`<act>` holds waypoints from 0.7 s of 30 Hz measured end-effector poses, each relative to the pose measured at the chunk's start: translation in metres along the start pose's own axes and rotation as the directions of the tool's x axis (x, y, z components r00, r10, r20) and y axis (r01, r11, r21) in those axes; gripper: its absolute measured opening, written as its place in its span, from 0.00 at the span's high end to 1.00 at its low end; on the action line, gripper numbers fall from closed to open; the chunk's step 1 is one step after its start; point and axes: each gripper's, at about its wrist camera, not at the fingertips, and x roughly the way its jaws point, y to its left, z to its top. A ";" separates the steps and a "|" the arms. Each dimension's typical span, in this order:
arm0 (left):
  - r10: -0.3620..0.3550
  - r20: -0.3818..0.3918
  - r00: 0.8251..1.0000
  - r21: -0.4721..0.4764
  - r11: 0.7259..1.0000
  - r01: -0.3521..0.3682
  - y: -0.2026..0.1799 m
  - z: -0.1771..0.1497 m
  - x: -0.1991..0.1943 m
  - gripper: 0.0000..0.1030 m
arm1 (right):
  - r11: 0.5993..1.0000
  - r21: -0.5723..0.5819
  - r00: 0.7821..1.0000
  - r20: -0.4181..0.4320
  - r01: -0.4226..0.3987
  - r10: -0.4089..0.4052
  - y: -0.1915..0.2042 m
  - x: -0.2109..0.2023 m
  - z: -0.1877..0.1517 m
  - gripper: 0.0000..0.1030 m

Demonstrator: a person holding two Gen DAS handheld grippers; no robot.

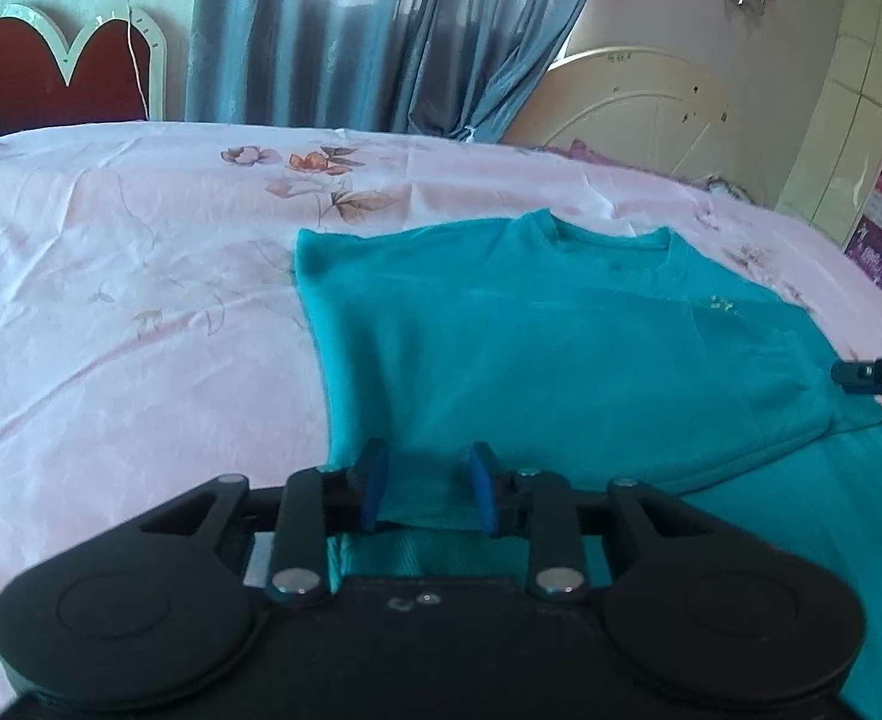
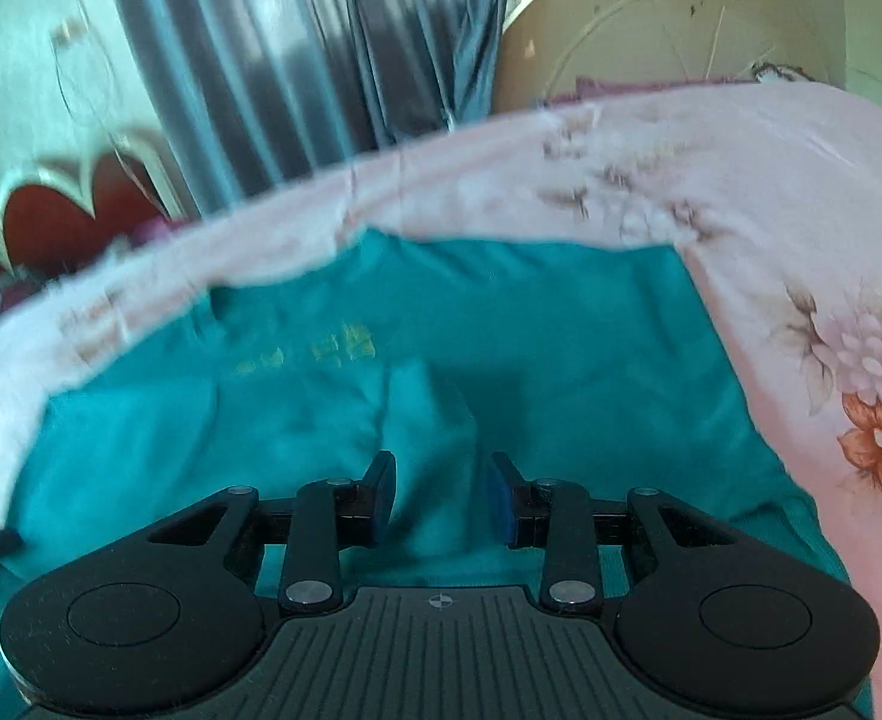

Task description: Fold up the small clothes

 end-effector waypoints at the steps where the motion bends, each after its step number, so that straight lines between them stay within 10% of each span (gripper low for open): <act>1: 0.011 -0.006 1.000 0.013 1.000 -0.011 -0.002 0.000 0.001 0.70 | 1.000 -0.008 1.000 -0.009 0.014 -0.014 -0.002 0.004 0.003 0.67; 6: 0.031 -0.007 0.999 0.030 0.999 -0.031 -0.007 -0.001 0.003 0.67 | 0.981 0.168 0.995 -0.030 -0.093 0.100 -0.029 0.036 0.029 0.67; 8: 0.043 -0.007 0.999 0.030 0.999 -0.043 -0.009 -0.001 0.003 0.67 | 0.986 0.036 0.987 0.020 -0.161 0.161 -0.010 0.021 0.036 0.75; 12: 0.072 -0.007 0.997 0.046 0.996 -0.072 -0.017 -0.002 0.000 0.63 | 0.989 -0.001 0.976 0.163 -0.149 0.147 -0.008 -0.019 0.038 0.75; 16: 0.090 -0.006 0.996 0.057 0.994 -0.089 -0.022 -0.004 -0.001 0.58 | 0.995 -0.045 0.993 -0.085 -0.089 0.085 -0.016 0.023 0.015 0.75; 21: 0.113 -0.015 0.993 0.064 0.992 -0.112 -0.028 -0.004 -0.004 0.53 | 0.992 0.064 0.993 0.055 -0.107 0.103 -0.037 0.009 0.024 0.76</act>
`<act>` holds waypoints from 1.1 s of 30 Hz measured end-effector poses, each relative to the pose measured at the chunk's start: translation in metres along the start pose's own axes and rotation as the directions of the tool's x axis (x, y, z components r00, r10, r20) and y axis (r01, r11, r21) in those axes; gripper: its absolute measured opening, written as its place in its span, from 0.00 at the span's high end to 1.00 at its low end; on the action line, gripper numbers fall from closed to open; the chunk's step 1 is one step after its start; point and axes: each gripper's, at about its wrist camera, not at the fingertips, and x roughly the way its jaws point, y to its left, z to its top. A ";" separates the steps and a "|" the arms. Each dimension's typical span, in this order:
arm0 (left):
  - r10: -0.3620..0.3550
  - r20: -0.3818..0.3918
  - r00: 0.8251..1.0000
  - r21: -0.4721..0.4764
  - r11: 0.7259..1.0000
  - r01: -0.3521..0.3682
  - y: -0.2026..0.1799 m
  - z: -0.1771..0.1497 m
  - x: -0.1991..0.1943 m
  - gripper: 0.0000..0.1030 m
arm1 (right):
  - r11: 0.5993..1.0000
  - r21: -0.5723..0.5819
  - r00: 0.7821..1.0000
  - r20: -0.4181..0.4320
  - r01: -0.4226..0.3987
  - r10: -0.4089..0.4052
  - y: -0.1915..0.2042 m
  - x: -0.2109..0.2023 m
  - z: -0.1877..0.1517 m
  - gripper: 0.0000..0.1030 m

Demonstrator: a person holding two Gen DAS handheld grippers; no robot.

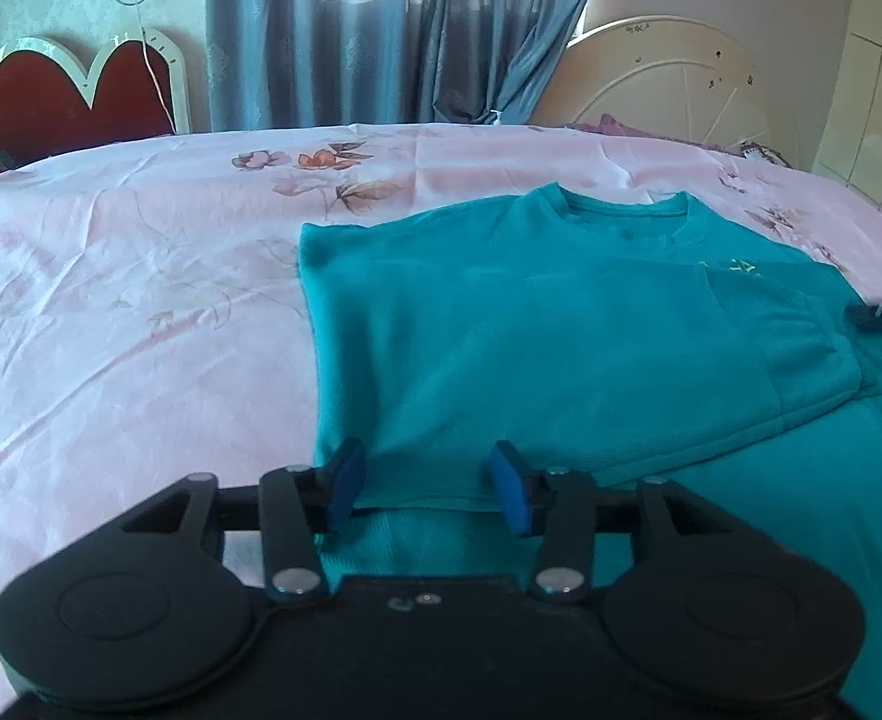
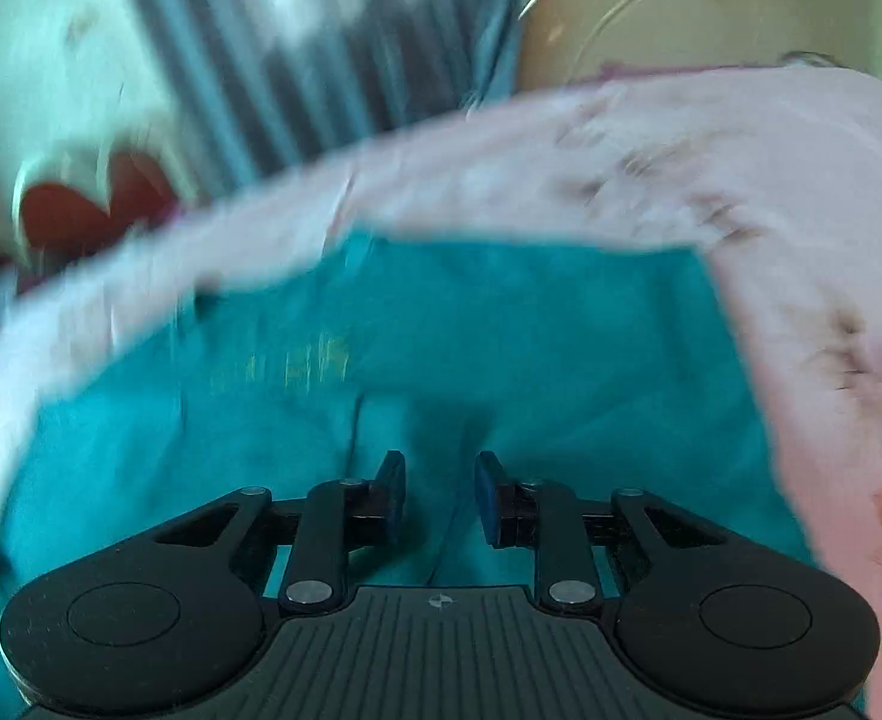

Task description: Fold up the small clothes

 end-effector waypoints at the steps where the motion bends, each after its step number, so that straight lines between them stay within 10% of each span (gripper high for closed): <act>1: 0.004 0.000 1.000 0.006 1.000 -0.004 -0.001 -0.001 0.000 0.52 | 1.000 0.017 1.000 0.007 -0.006 0.006 -0.003 0.002 0.002 0.75; 4: 0.026 -0.002 1.000 0.026 0.999 -0.026 -0.007 -0.003 0.000 0.50 | 0.993 0.101 0.996 -0.042 -0.068 0.073 -0.012 0.027 0.010 0.75; 8: 0.050 -0.012 0.999 0.022 0.999 -0.049 -0.013 -0.003 -0.005 0.45 | 0.990 -0.086 0.990 -0.092 -0.113 0.105 0.013 0.024 -0.005 0.76; 11: 0.071 -0.032 0.997 0.048 0.996 -0.070 -0.019 -0.006 -0.006 0.41 | 0.946 -0.325 0.992 -0.111 0.014 -0.053 0.035 0.024 -0.031 0.75; 17: 0.109 -0.035 0.993 0.079 0.991 -0.106 -0.031 -0.030 -0.053 0.26 | 0.965 -0.259 0.998 -0.043 -0.050 0.040 0.016 -0.058 -0.039 0.74; 18: 0.120 -0.037 0.992 0.079 0.990 -0.117 -0.032 -0.038 -0.064 0.22 | 0.971 -0.232 0.998 -0.047 -0.051 0.041 0.005 -0.071 -0.043 0.69; 20: 0.128 -0.046 0.991 0.060 0.990 -0.125 -0.031 -0.058 -0.089 0.16 | 0.989 -0.139 0.998 -0.038 -0.055 0.051 -0.027 -0.105 -0.053 0.09; 21: 0.125 -0.056 0.991 0.045 0.991 -0.122 -0.029 -0.068 -0.100 0.15 | 0.993 -0.087 0.996 -0.044 -0.077 0.073 -0.043 -0.120 -0.059 0.08; 24: 0.053 -0.103 0.993 -0.034 0.998 -0.057 -0.019 -0.097 -0.131 0.33 | 0.992 0.048 0.984 -0.125 -0.120 0.125 -0.084 -0.147 -0.080 0.15; 26: -0.040 -0.136 0.990 -0.137 0.990 0.021 -0.008 -0.115 -0.145 0.37 | 0.985 0.125 0.975 -0.172 -0.118 0.139 -0.107 -0.157 -0.098 0.39; 33: -0.257 -0.125 0.958 -0.382 0.904 0.192 0.019 -0.148 -0.162 0.48 | 0.873 0.406 0.909 -0.191 -0.271 0.371 -0.156 -0.171 -0.140 0.41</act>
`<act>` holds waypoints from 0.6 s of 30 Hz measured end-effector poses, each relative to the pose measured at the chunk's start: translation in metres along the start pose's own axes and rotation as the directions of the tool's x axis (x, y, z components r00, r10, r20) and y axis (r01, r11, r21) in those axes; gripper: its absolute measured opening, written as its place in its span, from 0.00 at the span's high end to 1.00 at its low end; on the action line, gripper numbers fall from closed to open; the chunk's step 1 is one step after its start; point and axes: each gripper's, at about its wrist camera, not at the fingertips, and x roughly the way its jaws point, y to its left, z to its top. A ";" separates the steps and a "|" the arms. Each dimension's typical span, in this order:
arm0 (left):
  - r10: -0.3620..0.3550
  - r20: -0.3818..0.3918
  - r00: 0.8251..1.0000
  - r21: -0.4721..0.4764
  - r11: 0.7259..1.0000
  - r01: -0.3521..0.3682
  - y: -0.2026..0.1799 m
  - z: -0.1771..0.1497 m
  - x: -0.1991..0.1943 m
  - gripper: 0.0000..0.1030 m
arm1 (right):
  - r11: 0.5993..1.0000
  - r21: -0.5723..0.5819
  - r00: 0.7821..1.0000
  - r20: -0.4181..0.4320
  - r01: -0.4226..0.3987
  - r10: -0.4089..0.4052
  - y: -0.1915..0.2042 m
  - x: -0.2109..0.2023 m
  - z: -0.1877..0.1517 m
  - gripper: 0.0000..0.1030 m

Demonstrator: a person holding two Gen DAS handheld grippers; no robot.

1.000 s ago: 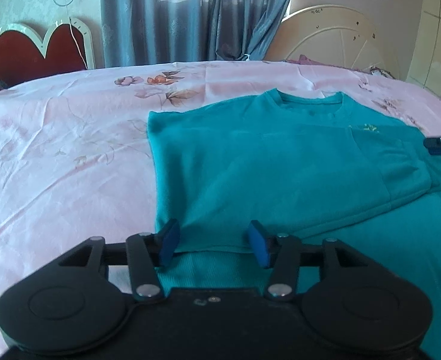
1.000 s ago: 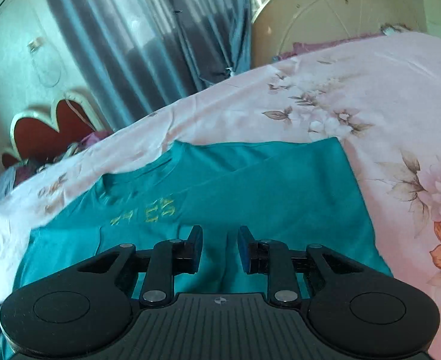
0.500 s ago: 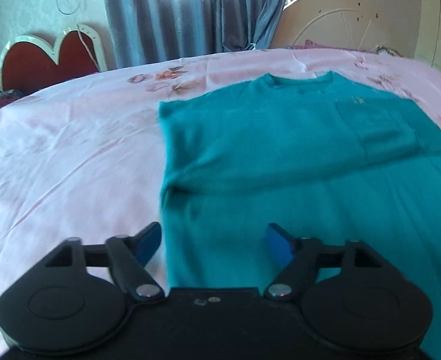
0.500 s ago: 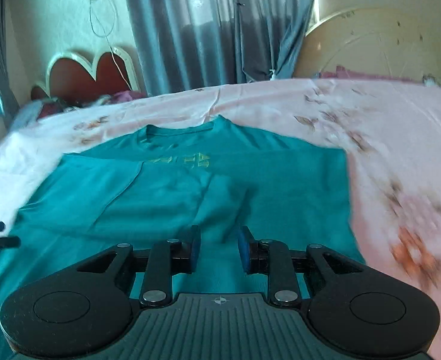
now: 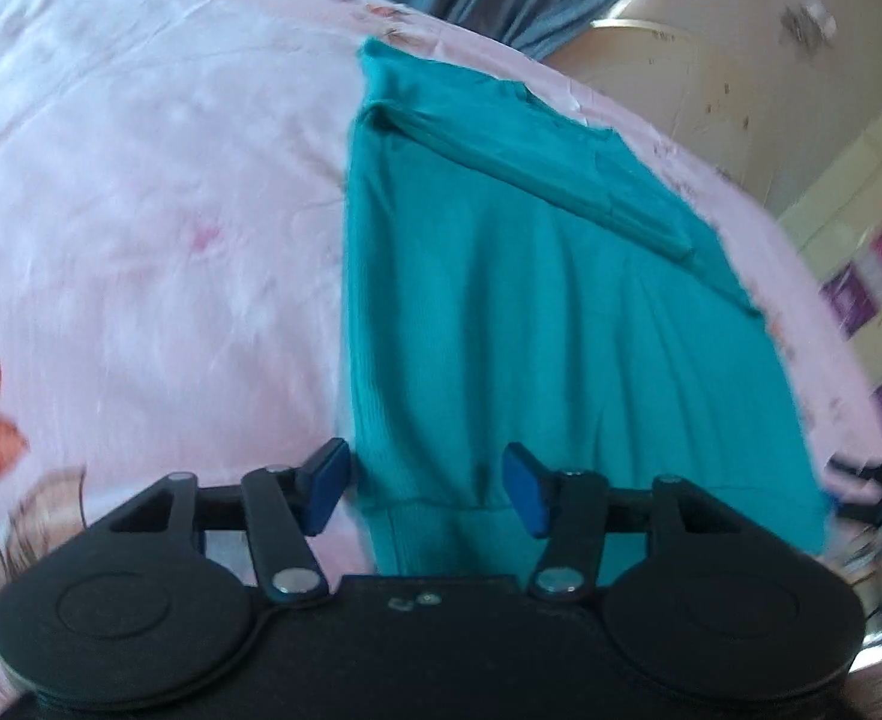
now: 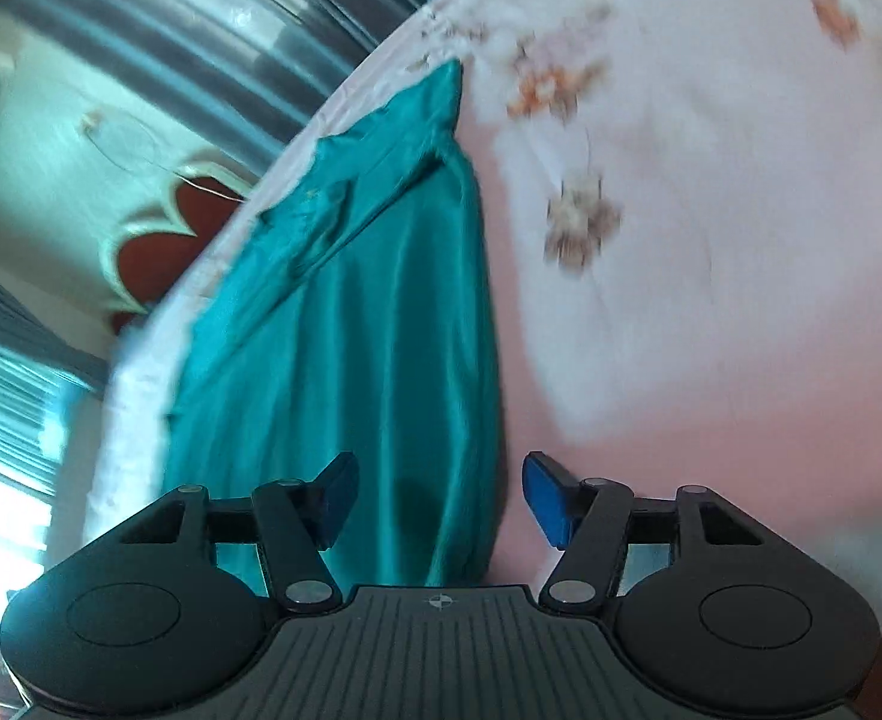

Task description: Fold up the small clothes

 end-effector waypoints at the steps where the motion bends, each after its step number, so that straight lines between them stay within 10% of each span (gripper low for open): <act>1: -0.047 0.000 0.999 -0.044 0.998 0.047 0.008 -0.002 -0.001 0.48 | 1.000 0.016 1.000 -0.016 -0.023 0.024 0.000 0.000 -0.003 0.41; 6: -0.164 0.026 0.986 -0.150 0.975 0.166 0.028 -0.014 0.000 0.49 | 0.996 -0.024 0.992 -0.095 -0.085 0.083 0.013 0.008 -0.018 0.42; 9: -0.172 0.038 0.984 -0.166 0.970 0.176 0.030 -0.009 0.006 0.63 | 0.998 -0.013 0.995 -0.084 -0.056 0.055 0.015 0.019 -0.017 0.95; 10: -0.144 0.035 0.989 -0.146 0.978 0.148 0.028 -0.005 0.009 0.94 | 0.998 -0.023 0.996 -0.074 -0.057 0.055 0.016 0.020 -0.018 0.97; 14: -0.119 0.153 0.981 -0.095 0.986 0.135 0.018 -0.014 -0.013 0.93 | 0.984 -0.025 0.983 0.046 -0.177 0.178 0.022 -0.010 -0.015 0.97; 18: -0.097 0.101 0.990 -0.149 0.982 0.112 0.030 -0.024 0.008 0.93 | 0.999 -0.034 0.999 -0.029 -0.017 0.016 0.013 0.013 -0.011 0.97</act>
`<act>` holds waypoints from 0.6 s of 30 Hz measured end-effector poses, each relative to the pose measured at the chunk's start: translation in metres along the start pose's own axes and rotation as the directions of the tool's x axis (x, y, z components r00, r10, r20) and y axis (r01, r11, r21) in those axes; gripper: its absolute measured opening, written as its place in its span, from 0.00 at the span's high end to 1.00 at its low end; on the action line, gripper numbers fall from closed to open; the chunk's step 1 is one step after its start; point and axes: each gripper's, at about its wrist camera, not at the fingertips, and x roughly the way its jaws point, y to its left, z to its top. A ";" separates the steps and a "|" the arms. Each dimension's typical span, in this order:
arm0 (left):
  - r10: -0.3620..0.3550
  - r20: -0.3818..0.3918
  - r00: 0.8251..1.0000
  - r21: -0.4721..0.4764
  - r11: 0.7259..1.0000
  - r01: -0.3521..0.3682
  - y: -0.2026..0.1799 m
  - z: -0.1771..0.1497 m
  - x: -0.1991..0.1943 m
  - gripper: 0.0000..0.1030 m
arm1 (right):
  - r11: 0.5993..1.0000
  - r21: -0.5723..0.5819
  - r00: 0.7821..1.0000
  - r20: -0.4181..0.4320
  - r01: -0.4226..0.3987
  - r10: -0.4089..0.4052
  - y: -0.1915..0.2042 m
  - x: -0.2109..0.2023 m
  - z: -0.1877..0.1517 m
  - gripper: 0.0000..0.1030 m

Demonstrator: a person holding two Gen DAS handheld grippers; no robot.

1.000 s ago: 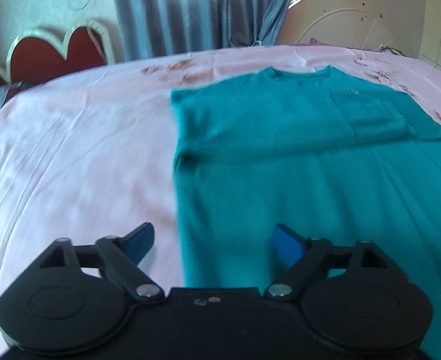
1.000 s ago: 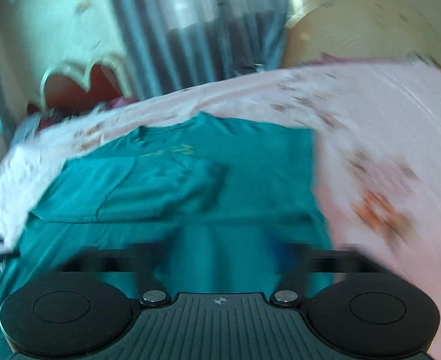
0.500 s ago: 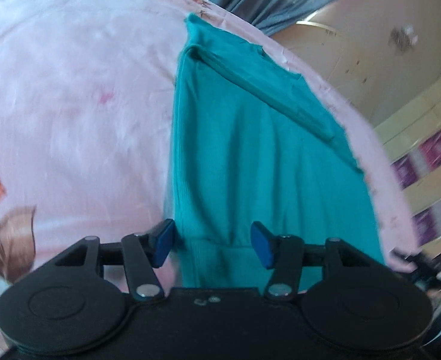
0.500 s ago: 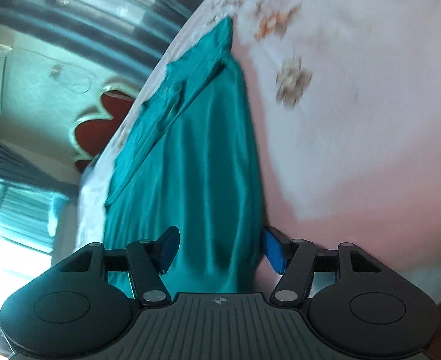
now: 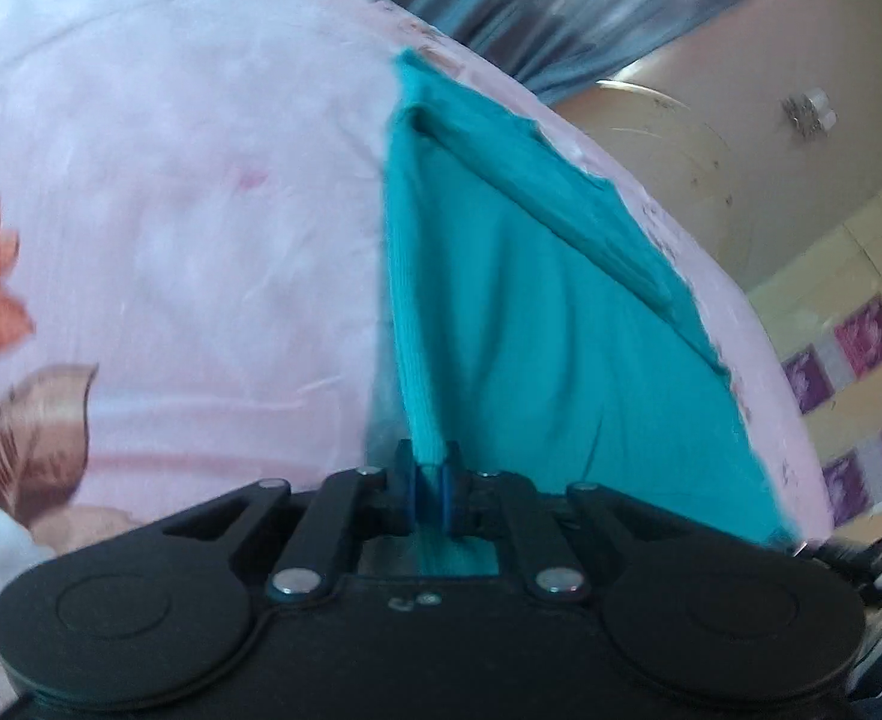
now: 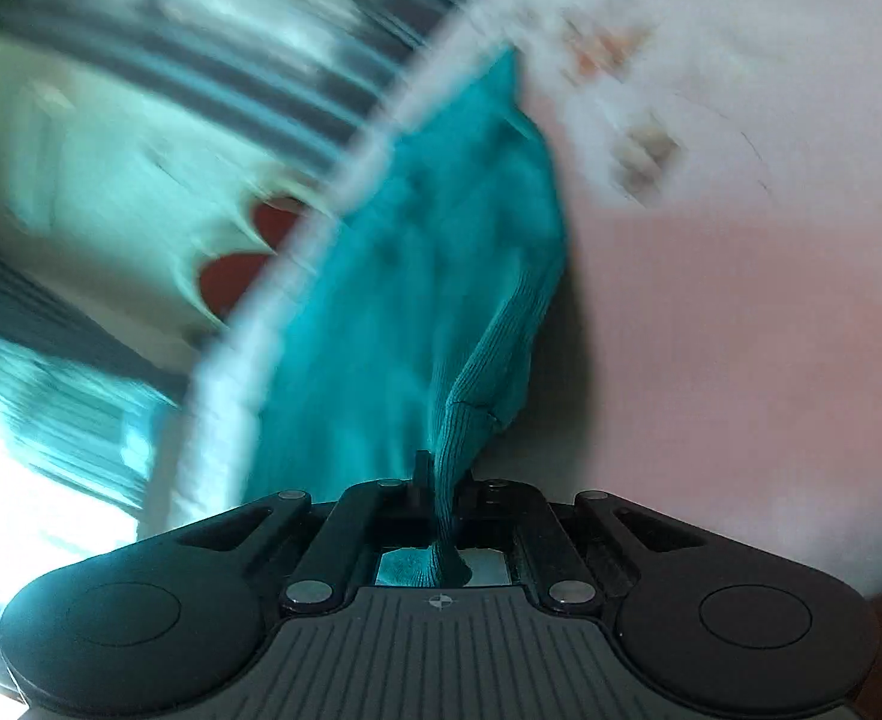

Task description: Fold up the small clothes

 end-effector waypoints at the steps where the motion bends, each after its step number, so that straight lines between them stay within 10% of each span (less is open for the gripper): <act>1: -0.015 0.017 1.000 -0.040 0.999 0.016 0.003 0.002 -0.001 0.93 | 0.999 0.023 1.000 0.016 -0.024 0.024 -0.001 0.000 0.003 0.97; 10: -0.176 0.234 0.956 -0.102 0.974 0.204 -0.040 0.098 0.007 0.93 | 0.991 -0.056 0.955 0.268 -0.118 0.128 0.074 -0.004 0.113 0.97; 18: -0.106 0.163 0.981 -0.135 0.982 0.129 -0.076 0.242 0.147 0.93 | 0.994 0.100 0.946 0.323 -0.050 0.015 0.090 0.093 0.249 0.97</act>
